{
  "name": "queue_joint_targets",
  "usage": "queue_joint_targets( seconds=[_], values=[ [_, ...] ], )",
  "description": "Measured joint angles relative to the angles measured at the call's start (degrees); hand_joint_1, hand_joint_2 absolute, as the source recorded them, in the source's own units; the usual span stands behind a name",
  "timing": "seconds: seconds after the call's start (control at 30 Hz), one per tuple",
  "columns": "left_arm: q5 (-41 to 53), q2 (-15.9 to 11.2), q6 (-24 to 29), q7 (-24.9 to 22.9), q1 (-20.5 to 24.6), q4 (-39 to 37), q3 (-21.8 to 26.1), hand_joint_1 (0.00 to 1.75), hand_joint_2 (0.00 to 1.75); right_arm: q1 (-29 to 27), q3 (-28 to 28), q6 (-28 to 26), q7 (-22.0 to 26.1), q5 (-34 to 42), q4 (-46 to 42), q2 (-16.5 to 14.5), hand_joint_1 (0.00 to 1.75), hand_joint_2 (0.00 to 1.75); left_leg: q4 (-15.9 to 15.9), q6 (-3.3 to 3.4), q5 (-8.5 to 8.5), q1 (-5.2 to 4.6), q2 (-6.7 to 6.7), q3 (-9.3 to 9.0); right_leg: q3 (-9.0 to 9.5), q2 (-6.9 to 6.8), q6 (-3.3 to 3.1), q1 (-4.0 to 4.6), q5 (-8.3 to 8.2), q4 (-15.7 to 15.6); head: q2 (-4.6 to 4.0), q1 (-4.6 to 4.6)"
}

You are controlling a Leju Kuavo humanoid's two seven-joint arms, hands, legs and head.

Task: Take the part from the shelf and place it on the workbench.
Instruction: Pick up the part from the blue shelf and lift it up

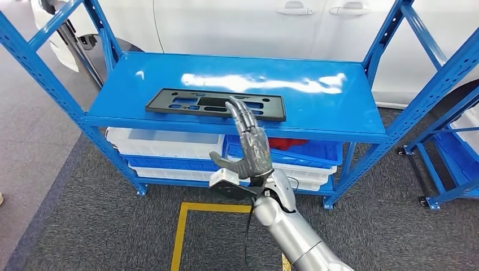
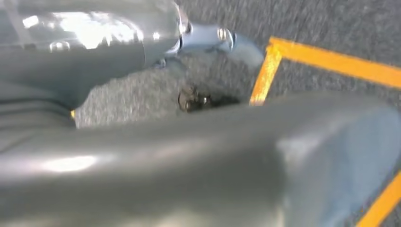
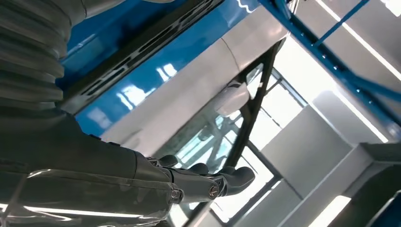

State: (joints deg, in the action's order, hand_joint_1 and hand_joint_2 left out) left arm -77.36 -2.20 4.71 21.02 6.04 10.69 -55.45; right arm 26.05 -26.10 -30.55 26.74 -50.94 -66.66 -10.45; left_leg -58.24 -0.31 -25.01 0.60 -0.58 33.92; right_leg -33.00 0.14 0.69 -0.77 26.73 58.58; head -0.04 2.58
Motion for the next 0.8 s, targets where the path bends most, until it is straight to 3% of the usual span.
queue_joint_targets(
  seconds=[0.07, 0.17, 0.2, 0.23, 0.27, 0.33, 0.4, 0.47, 0.57, 0.63, 0.7, 0.73, 0.77, 0.8],
  values=[
    [-0.6, 0.0, 0.1, 0.1, 0.2, -0.1, -0.8, 0.0, 0.0, 1.1, -2.1, -1.1, -0.5, -3.5, 0.8, -0.6, 0.0, 1.75, 0.4, 0.77, 0.23, 0.17, 0.07, -0.13, -0.9, -0.03, 0.4, 0.04, 1.47, 2.1, 0.0, 0.0],
    [-1.4, -0.1, 0.2, 0.3, 0.7, -0.3, -1.9, 0.0, 0.0, 2.7, -5.2, -2.5, -1.5, -8.4, 2.4, -1.1, 0.0, 1.75, 0.5, 1.47, 0.23, -0.07, 0.16, -0.16, -6.13, -0.05, 0.37, 0.06, 6.42, 12.9, 0.0, 0.0],
    [-1.7, -0.1, 0.2, 0.4, 0.7, -0.4, -2.3, 0.0, 0.0, 3.0, -6.3, -2.8, -1.9, -10.1, 3.1, -1.2, 0.0, 1.75, 0.5, 1.56, 0.18, -0.2, 0.14, -0.19, -7.7, -0.05, 0.3, 0.06, 7.13, 15.8, 0.0, 0.0],
    [-2.0, -0.1, 0.2, 0.4, 0.8, -0.5, -2.6, 0.0, 0.0, 3.4, -7.4, -3.2, -2.4, -11.7, 3.8, -1.4, 0.0, 1.75, 0.5, 1.63, 0.13, -0.34, 0.1, -0.25, -8.37, -0.05, 0.15, 0.07, 6.71, 16.8, 0.0, 0.0],
    [-2.2, -0.1, 0.3, 0.5, 0.8, -0.6, -3.0, 0.0, 0.0, 3.8, -8.4, -3.6, -2.8, -13.2, 4.4, -1.6, 0.0, 1.75, 0.5, 1.65, 0.09, -0.46, 0.05, -0.34, -7.94, -0.05, -0.09, 0.12, 5.22, 15.4, 0.0, 0.0],
    [-2.6, -0.1, 0.3, 0.7, 1.0, -0.7, -3.6, 0.0, 0.0, 5.2, -10.7, -4.3, -4.0, -16.2, 5.6, -2.0, 0.0, 1.75, 0.3, 1.61, -0.1, -0.7, -0.01, -0.53, -4.77, -0.07, -1.02, 0.47, 0.91, 7.8, 0.0, 0.0],
    [-3.1, -0.1, 0.4, 0.9, 1.1, -0.7, -4.1, 0.0, 0.0, 7.0, -13.3, -4.8, -5.4, -18.5, 6.7, -2.3, 0.0, 1.75, 0.1, 1.28, -0.3, -0.89, 0.01, -0.42, -2.21, -0.14, -1.7, 0.89, -1.22, 1.7, 0.0, 0.0],
    [-3.4, -0.2, 0.5, 1.1, 1.2, -0.7, -4.7, 0.0, 0.0, 8.4, -15.9, -5.3, -6.9, -20.4, 8.3, -2.6, 0.0, 1.75, 0.1, 0.71, -0.32, -0.83, 0.09, -0.24, -1.76, -0.1, -1.76, 1.08, -1.24, 0.2, 0.0, 0.0],
    [-4.1, -0.4, 0.5, 1.3, 1.5, -0.9, -5.2, 0.0, 0.0, 10.4, -19.4, -6.0, -9.5, -23.1, 11.1, -3.3, 0.0, 1.75, -1.1, -0.24, -1.32, -0.71, 0.17, 0.19, -1.33, -0.12, -2.14, 0.56, -1.65, -0.6, 0.0, 0.0],
    [-4.5, -0.6, 0.6, 1.4, 1.6, -1.0, -5.6, 0.0, 0.0, 12.2, -21.7, -6.4, -11.2, -24.6, 13.6, -4.0, 0.0, 1.75, -6.6, -1.07, -4.25, -0.35, 0.19, 2.66, -1.02, -0.21, -2.4, 0.35, -1.76, -0.9, 0.0, 0.01],
    [-4.9, -0.7, 0.6, 1.4, 1.6, -1.1, -6.0, 0.0, 0.0, 13.5, -23.5, -6.8, -12.7, -26.1, 16.8, -4.7, 0.0, 1.75, -13.7, -1.79, -6.91, 0.12, 0.19, 6.25, -0.97, -0.23, -2.49, 0.32, -1.7, -0.9, 0.0, 0.02],
    [-5.0, -0.8, 0.6, 1.4, 1.6, -1.1, -6.1, 0.0, 0.0, 13.8, -24.1, -7.0, -13.4, -26.9, 18.5, -5.0, 0.0, 1.75, -15.2, -2.05, -6.87, 0.34, 0.2, 7.18, -0.94, -0.22, -2.45, 0.29, -1.65, -0.9, 0.0, 0.02],
    [-5.2, -0.8, 0.6, 1.4, 1.6, -1.2, -6.3, 0.0, 0.0, 14.1, -24.7, -7.2, -14.2, -27.7, 20.2, -5.3, 0.0, 1.75, -14.6, -2.25, -5.8, 0.55, 0.21, 7.12, -0.9, -0.19, -2.35, 0.23, -1.58, -0.9, 0.0, 0.02],
    [-5.4, -0.9, 0.6, 1.4, 1.6, -1.3, -6.5, 0.0, 0.0, 14.5, -25.2, -7.3, -15.0, -28.4, 21.9, -5.5, 0.0, 1.75, -11.9, -2.42, -3.85, 0.77, 0.22, 5.98, -0.81, -0.13, -2.2, 0.15, -1.47, -0.8, 0.0, 0.02]
  ],
)
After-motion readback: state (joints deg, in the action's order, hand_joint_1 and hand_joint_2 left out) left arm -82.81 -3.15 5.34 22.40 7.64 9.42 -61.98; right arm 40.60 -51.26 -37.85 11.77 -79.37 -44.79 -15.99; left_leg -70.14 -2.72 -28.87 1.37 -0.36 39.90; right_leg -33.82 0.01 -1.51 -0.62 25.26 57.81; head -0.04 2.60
